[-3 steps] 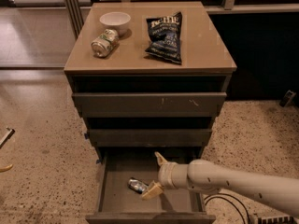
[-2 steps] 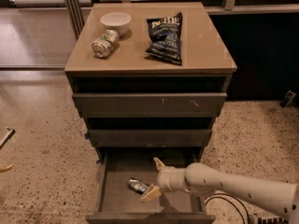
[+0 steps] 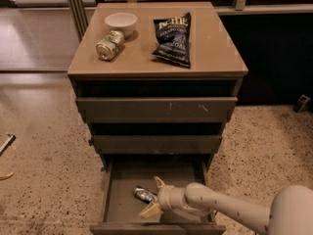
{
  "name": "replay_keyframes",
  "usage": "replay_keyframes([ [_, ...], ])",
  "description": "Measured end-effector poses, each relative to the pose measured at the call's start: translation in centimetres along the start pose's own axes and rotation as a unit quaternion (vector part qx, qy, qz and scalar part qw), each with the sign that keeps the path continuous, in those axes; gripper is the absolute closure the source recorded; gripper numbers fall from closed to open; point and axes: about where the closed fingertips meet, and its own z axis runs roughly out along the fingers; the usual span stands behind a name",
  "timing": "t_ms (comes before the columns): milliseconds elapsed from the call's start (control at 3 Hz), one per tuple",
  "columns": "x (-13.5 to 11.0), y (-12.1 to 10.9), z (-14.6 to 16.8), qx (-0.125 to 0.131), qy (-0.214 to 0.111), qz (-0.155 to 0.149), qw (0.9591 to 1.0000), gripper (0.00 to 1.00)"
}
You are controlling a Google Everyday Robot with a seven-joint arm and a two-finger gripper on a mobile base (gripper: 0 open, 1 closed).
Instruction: Pick redbull can from bottom drawer and place on counter
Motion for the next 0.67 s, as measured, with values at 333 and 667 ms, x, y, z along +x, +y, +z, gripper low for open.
replay_keyframes([
  [333,3.3,-0.2,4.2,0.002,0.007,0.017,0.9998,0.00],
  [667,5.6,-1.7,6.9,0.030,0.017,0.014,0.9993,0.00],
])
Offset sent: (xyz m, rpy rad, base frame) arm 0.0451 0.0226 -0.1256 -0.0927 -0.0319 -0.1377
